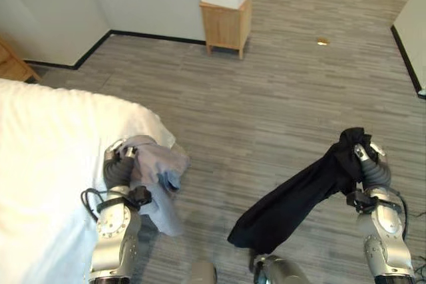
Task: Pick up bed clothes into laundry basket.
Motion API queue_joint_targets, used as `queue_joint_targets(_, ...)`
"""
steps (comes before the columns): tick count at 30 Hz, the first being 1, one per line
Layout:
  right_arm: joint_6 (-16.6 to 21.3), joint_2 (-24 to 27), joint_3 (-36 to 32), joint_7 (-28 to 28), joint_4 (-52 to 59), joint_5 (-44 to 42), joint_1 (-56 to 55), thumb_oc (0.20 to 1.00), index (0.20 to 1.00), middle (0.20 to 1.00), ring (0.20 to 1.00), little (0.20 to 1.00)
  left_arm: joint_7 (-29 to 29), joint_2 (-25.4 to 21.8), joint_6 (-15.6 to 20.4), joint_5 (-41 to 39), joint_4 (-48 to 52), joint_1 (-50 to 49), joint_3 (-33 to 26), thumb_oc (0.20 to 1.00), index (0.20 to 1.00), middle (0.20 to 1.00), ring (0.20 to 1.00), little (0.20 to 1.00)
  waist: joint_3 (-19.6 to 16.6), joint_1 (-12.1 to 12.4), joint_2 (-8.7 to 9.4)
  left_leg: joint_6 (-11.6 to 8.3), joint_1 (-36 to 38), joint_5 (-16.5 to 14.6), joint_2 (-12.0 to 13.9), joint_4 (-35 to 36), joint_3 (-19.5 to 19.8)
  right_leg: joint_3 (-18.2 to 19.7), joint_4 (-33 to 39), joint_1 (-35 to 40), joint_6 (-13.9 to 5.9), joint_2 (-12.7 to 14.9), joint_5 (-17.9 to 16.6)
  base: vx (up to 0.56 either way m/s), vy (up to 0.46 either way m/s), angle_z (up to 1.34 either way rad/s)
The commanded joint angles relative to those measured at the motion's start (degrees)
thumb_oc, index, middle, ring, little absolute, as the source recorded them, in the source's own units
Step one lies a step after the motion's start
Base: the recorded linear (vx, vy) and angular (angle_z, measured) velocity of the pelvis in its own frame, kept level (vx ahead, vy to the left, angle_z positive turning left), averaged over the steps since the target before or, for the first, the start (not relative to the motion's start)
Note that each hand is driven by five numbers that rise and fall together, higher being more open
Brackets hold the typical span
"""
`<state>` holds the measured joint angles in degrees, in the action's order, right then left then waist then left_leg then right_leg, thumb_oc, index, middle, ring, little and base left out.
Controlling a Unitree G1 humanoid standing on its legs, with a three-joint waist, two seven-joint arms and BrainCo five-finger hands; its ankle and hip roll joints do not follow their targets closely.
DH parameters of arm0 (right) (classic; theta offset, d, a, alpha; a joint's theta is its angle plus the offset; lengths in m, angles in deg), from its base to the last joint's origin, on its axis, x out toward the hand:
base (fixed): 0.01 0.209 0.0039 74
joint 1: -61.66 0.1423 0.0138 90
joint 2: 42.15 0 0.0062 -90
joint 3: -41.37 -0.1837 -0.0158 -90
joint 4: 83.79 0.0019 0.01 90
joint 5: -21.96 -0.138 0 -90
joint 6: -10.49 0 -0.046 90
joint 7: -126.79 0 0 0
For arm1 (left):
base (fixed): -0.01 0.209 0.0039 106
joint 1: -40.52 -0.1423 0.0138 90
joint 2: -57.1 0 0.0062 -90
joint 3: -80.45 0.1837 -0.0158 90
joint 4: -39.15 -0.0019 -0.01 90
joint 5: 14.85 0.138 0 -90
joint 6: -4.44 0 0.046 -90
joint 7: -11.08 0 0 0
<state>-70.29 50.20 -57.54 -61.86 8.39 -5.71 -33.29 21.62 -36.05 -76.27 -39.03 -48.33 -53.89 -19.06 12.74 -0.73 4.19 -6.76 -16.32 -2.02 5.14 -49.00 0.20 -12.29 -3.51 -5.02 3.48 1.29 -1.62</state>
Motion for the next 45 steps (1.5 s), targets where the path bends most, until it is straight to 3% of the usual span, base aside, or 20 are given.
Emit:
queue_joint_targets(1, 3.63, 4.11, -0.54, -0.46, 4.63, -1.60, 3.05, 0.200, 0.200, 0.200, 0.200, 0.200, -0.35, -2.25, 3.90, -1.66, 5.57, 2.58, -2.94, 0.200, 0.200, 0.200, 0.200, 0.200, 1.85, 1.91, -0.54, 1.42, 3.71, 4.66, -1.86, 6.84, -4.68, 1.89, 4.16, 7.91, -4.18, 2.07, 2.87, 0.26, -0.058, -0.24)
queue_joint_targets(3, 3.85, 3.74, -1.36, -0.28, 5.13, -1.88, 2.90, 0.200, 0.200, 0.200, 0.200, 0.200, -0.12, -1.77, 4.01, -2.18, 5.33, 2.11, -3.34, 0.200, 0.200, 0.200, 0.200, 0.200, 1.46, 3.19, -0.83, 1.25, -0.01, 5.09, -0.93, 12.58, -5.40, 2.21, 4.82, 10.18, -4.28, 2.11, 3.99, 0.48, -0.023, -0.30)
queue_joint_targets(6, 4.20, 3.60, -1.13, -0.75, 4.33, -0.37, 2.40, 0.200, 0.200, 0.200, 0.200, 0.200, 0.25, -0.94, 4.17, -2.02, 4.38, 0.56, -3.13, 0.200, 0.200, 0.200, 0.200, 0.200, -0.70, 6.74, -3.44, 0.97, -0.12, 10.96, -3.45, 45.51, -1.00, 4.23, 7.60, 17.02, -5.82, 0.42, 7.74, 0.77, 0.055, -0.04)
queue_joint_targets(8, 3.82, 4.07, -0.52, -0.40, 3.54, 0.24, 2.95, 0.200, 0.200, 0.200, 0.200, 0.200, 0.47, -0.73, 4.41, -1.53, 4.76, -0.52, -3.90, 0.200, 0.200, 0.200, 0.200, 0.200, -2.11, 7.20, -3.85, 0.06, -0.22, 13.58, -3.76, 52.72, -3.11, 4.45, 8.16, 21.02, -6.55, 0.81, 9.33, 0.65, 0.036, 0.03)
queue_joint_targets(13, 2.52, 3.32, 1.07, 1.40, 4.70, 1.82, 3.32, 0.200, 0.200, 0.200, 0.200, 0.200, 0.27, -0.32, 4.30, -0.72, 5.47, -1.80, -4.85, 0.200, 0.200, 0.200, 0.200, 0.200, -5.28, 8.55, -3.56, 1.65, 1.86, 14.73, -4.30, 49.99, -7.14, 5.79, 7.13, 25.58, -8.10, 3.16, 11.68, 0.60, 0.108, -0.37)
queue_joint_targets(15, 2.34, 1.87, 1.91, 1.57, 4.78, 3.19, 2.88, 0.200, 0.200, 0.200, 0.200, 0.200, -0.10, -0.18, 3.62, 0.00, 5.71, -1.20, -3.26, 0.200, 0.200, 0.200, 0.200, 0.200, -6.77, 8.45, -1.21, 6.38, 4.47, 10.04, -8.45, 47.64, -7.85, 5.17, -11.54, 21.49, -11.98, 9.91, -0.16, 0.65, 0.233, -0.39)
queue_joint_targets(16, 2.35, 1.82, 1.90, 1.57, 4.79, 3.22, 2.93, 0.200, 0.200, 0.200, 0.200, 0.200, -0.09, -0.22, 3.61, 0.00, 5.69, -1.14, -3.27, 0.200, 0.200, 0.200, 0.200, 0.200, -6.88, 8.69, -1.23, 6.55, 4.17, 10.05, -8.36, 47.48, -8.12, 5.56, -12.04, 20.89, -12.11, 9.97, -0.09, 0.30, 0.204, -0.32)
queue_joint_targets(17, 2.24, 1.50, 2.77, 1.46, 4.99, 2.91, 3.75, 0.200, 0.200, 0.200, 0.200, 0.200, 0.01, -0.79, 3.44, -0.26, 6.16, -0.33, -2.66, 0.200, 0.200, 0.200, 0.200, 0.200, -6.20, 8.50, -1.64, 8.06, 6.47, 8.37, -8.89, 47.56, -8.51, 5.37, -22.36, 16.39, -12.31, 11.49, -6.63, 0.24, 0.222, -0.30)
queue_joint_targets(19, 2.33, 0.95, 4.56, 1.66, 3.72, 3.26, 4.84, 0.200, 0.200, 0.200, 0.200, 0.200, 0.13, -1.16, 3.67, -0.99, 6.33, 0.50, -1.76, 0.200, 0.200, 0.200, 0.200, 0.200, -3.86, 6.41, -4.24, 9.75, 12.29, 6.99, -8.04, 49.68, -7.59, 5.99, -37.81, 6.52, -12.86, 10.73, -11.18, 0.45, 0.234, 0.01)
queue_joint_targets(20, 1.66, 1.17, 5.30, 1.77, 3.12, 3.48, 4.49, 0.200, 0.200, 0.200, 0.200, 0.200, 0.29, -2.16, 3.49, -1.05, 4.46, 2.36, 0.20, 0.200, 0.200, 0.200, 0.200, 0.200, -1.97, 3.71, -5.22, 10.48, 15.25, 5.67, -7.90, 49.41, -2.90, 9.65, -49.94, -1.15, -12.35, 1.56, -4.63, 0.41, 0.059, 0.47)
queue_joint_targets(21, 1.64, 1.19, 5.29, 1.77, 3.15, 3.49, 4.53, 0.200, 0.200, 0.200, 0.200, 0.200, 0.28, -2.15, 3.54, -1.06, 4.40, 2.44, 0.19, 0.200, 0.200, 0.200, 0.200, 0.200, -2.01, 3.70, -5.34, 10.43, 15.04, 5.78, -7.76, 49.38, -2.87, 9.56, -50.00, -1.40, -12.27, 1.45, -4.76, 0.55, 0.017, 1.12)
queue_joint_targets(22, 1.99, 0.35, 5.34, 2.19, 3.30, 2.80, 4.77, 0.200, 0.200, 0.200, 0.200, 0.200, -0.03, -2.59, 3.28, -0.50, 5.05, 2.53, 0.20, 0.200, 0.200, 0.200, 0.200, 0.200, -1.31, 3.14, -6.07, 11.25, 18.32, 3.57, -7.07, 49.63, -2.91, 6.69, -50.88, -6.92, -11.21, 6.22, -4.32, 0.43, 0.024, 1.39)
queue_joint_targets(25, 1.99, 0.22, 5.23, 2.18, 2.77, 2.42, 4.36, 0.200, 0.200, 0.200, 0.200, 0.200, -0.78, -2.73, 3.09, -0.91, 5.50, 1.88, 0.23, 0.200, 0.200, 0.200, 0.200, 0.200, -1.65, 2.81, -6.78, 10.94, 20.27, 1.97, -5.83, 49.08, -1.47, 5.87, -47.13, -10.91, -9.97, 9.76, -2.87, 0.34, -0.041, 0.62)
queue_joint_targets(27, 2.08, 0.10, 4.41, 2.23, 2.09, 1.12, 4.17, 0.200, 0.200, 0.200, 0.200, 0.200, -0.75, -2.78, 3.24, -1.79, 4.69, 1.57, 0.07, 0.200, 0.200, 0.200, 0.200, 0.200, -1.48, 1.77, -5.88, 10.39, 22.81, -0.15, -6.31, 49.20, 1.49, 7.26, -38.24, -12.55, -10.18, 5.98, -1.03, 0.63, -0.232, 0.35)
queue_joint_targets(28, 2.38, 0.06, 3.60, 1.73, 1.34, -0.31, 4.35, 0.200, 0.200, 0.200, 0.200, 0.200, -0.75, -2.74, 3.35, -2.77, 4.63, 1.59, -0.34, 0.200, 0.200, 0.200, 0.200, 0.200, -1.58, 1.61, -3.52, 9.15, 25.42, -3.14, -7.38, 49.88, 3.01, 7.32, -19.64, -12.80, -10.77, 5.63, -0.74, 0.60, -0.242, 0.32)
queue_joint_targets(32, 2.25, 0.16, 2.44, 0.97, 0.57, 0.17, 3.32, 0.200, 0.200, 0.200, 0.200, 0.200, -1.01, -2.14, 3.33, -2.85, 4.07, 0.92, -0.71, 0.200, 0.200, 0.200, 0.200, 0.200, -2.35, 0.86, -2.88, 7.32, 29.72, -6.58, -5.57, 50.45, 5.87, 9.64, -1.16, -8.27, -12.07, 4.22, -2.43, 0.57, -0.234, 0.26)
queue_joint_targets(37, 2.67, 1.90, 1.60, 1.48, 0.07, 0.17, 3.39, 0.200, 0.200, 0.200, 0.200, 0.200, -1.73, -0.57, 3.66, -2.79, 3.27, 0.32, -1.12, 0.200, 0.200, 0.200, 0.200, 0.200, -4.04, 0.83, -2.97, 2.77, 28.56, -1.37, -2.27, 34.91, 6.14, 4.74, -3.33, -4.94, -10.50, 5.14, -2.52, 0.56, -0.255, 0.38)
queue_joint_targets(39, 3.29, 3.15, 1.25, 1.75, 0.10, -1.34, 4.22, 0.200, 0.200, 0.200, 0.200, 0.200, -1.67, -0.18, 3.14, -3.62, 2.72, 0.51, -1.17, 0.200, 0.200, 0.200, 0.200, 0.200, -3.16, 0.67, -1.66, 1.79, 22.63, 7.49, -0.93, 14.19, 4.65, 4.11, -3.59, -1.36, -7.32, 4.35, -0.08, 0.54, -0.411, 0.03)
queue_joint_targets(40, 3.42, 4.09, 0.52, 1.41, 0.32, -2.31, 3.42, 0.200, 0.200, 0.200, 0.200, 0.200, -2.16, -0.64, 2.98, -3.97, 3.30, 0.25, -1.21, 0.200, 0.200, 0.200, 0.200, 0.200, -1.26, 2.63, -0.24, 2.78, 15.33, 6.75, -2.58, 1.71, 3.98, 5.44, -2.85, 3.24, -5.03, 3.66, 2.49, 0.67, -0.526, -0.02)
queue_joint_targets(45, 3.03, 5.19, -0.87, -0.68, 0.82, -2.36, 4.54, 0.200, 0.200, 0.200, 0.200, 0.200, -1.36, -1.17, 2.67, -4.53, 3.14, 1.78, -0.51, 0.200, 0.200, 0.200, 0.200, 0.200, -0.33, 5.32, 0.47, 3.09, 2.36, 4.11, -3.32, 5.99, 0.31, 5.46, 0.65, 10.64, -5.02, 3.86, 4.69, 0.49, -0.201, -0.33)
